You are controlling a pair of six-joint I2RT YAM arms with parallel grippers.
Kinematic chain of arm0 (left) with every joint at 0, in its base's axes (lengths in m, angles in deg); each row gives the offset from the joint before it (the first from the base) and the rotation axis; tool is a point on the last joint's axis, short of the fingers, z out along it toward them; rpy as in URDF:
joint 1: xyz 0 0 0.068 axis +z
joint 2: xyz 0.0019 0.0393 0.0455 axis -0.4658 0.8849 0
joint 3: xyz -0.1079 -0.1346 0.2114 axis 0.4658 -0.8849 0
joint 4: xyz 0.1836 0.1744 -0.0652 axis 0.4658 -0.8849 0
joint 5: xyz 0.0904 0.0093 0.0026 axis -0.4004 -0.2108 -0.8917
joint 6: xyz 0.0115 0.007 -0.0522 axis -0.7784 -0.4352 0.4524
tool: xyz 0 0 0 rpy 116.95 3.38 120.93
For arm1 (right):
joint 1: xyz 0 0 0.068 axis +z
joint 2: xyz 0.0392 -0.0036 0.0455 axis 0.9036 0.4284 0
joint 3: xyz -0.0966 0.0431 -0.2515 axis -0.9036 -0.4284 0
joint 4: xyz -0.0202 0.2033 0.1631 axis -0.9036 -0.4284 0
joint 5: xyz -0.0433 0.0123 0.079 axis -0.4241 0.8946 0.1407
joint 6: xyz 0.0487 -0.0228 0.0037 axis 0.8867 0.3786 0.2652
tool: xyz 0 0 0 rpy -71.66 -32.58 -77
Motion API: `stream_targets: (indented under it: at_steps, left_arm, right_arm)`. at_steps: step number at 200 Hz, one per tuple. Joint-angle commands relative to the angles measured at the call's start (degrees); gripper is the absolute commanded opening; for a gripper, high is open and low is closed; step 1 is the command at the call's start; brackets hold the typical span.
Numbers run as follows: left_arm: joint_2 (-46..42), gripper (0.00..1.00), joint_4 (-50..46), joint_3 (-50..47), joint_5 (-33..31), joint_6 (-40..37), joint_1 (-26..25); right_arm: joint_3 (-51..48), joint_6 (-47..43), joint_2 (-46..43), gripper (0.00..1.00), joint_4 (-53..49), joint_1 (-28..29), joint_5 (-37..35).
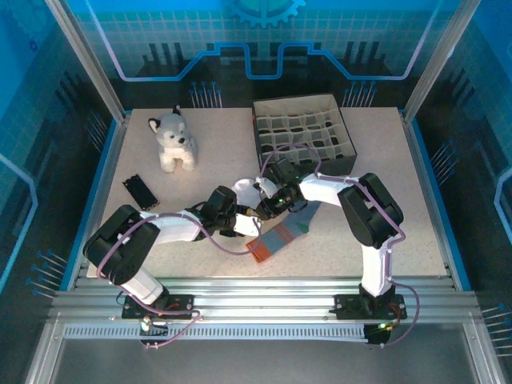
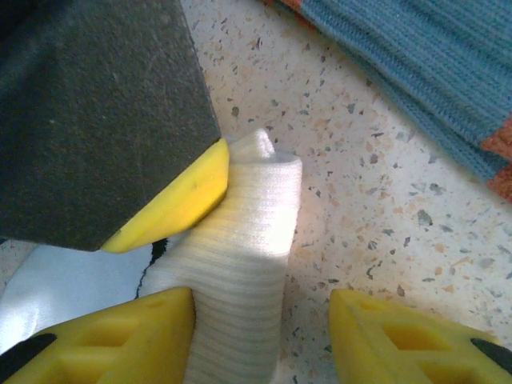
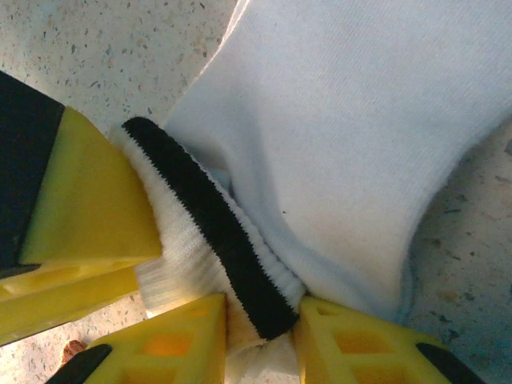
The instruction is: Roll the socks
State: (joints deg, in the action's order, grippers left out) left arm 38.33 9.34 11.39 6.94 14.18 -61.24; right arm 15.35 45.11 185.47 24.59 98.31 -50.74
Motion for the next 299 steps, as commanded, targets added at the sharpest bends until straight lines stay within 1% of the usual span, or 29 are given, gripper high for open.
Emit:
stream_targets:
  at_steps: [1,23,38,50,66,71,80,119,144,179,201,222,243,261,299]
  left_arm:
    - [3.19,0.49,1.58,1.19,-2.82,-3.42,1.09]
    - [4.80,0.47,1.19,2.32,-3.18,-5.09,1.13]
    - [5.91,0.42,-0.14,3.46,-3.11,-5.83,1.09]
    - [6.16,0.31,-3.77,5.04,-2.24,-5.88,1.20]
    - [5.78,0.06,-12.55,8.66,0.74,-4.40,1.60]
    - [5.69,0.00,-14.96,9.60,1.72,-4.00,1.81]
    - [5.39,0.00,-18.21,10.60,2.98,-3.61,1.99]
    - [5.62,0.00,-31.25,15.06,7.91,-2.87,3.13]
    - [7.63,0.00,-39.60,20.02,10.64,-0.84,3.81]
    - [12.93,0.00,-51.64,28.78,17.14,1.72,5.51]
    - [15.09,0.00,-55.36,32.09,20.13,2.73,6.36]
    - [16.73,0.00,-58.38,34.82,23.40,3.46,7.52]
    - [19.59,0.00,-63.56,39.12,23.73,3.67,7.97]
    - [21.89,0.00,-67.36,42.50,24.34,3.42,8.55]
    - [23.25,0.00,-68.58,44.28,24.92,3.34,9.05]
  right_arm:
    - [-0.93,-1.70,3.61,0.28,-8.88,0.00,-0.61]
    - [-0.11,-2.46,4.02,0.27,-9.96,0.03,0.35]
    - [0.33,-3.32,3.91,0.25,-10.52,0.03,1.64]
    - [0.27,-4.37,3.14,0.24,-10.47,0.03,3.06]
    - [-0.83,-5.53,0.87,0.24,-8.88,-0.06,4.70]
    - [-1.30,-5.67,-0.04,0.24,-8.14,-0.22,5.10]
    - [-2.20,-5.76,-1.79,0.26,-6.75,-0.49,5.76]
    - [-7.94,-3.46,-8.90,0.41,2.36,-3.69,8.90]
    - [-12.85,-2.09,-14.05,0.42,9.17,-5.16,9.10]
    - [-22.55,-2.79,-21.32,0.44,21.48,-5.41,8.17]
    - [-27.51,-3.70,-23.71,0.45,29.60,-4.99,8.86]
    - [-31.30,-6.94,-24.58,0.48,36.63,-3.28,9.87]
    - [-33.93,-12.34,-24.40,0.50,41.71,-0.34,8.62]
    - [-34.70,-14.17,-22.93,0.52,45.38,0.98,7.65]
    - [-36.06,-16.04,-19.27,0.54,53.48,1.83,7.28]
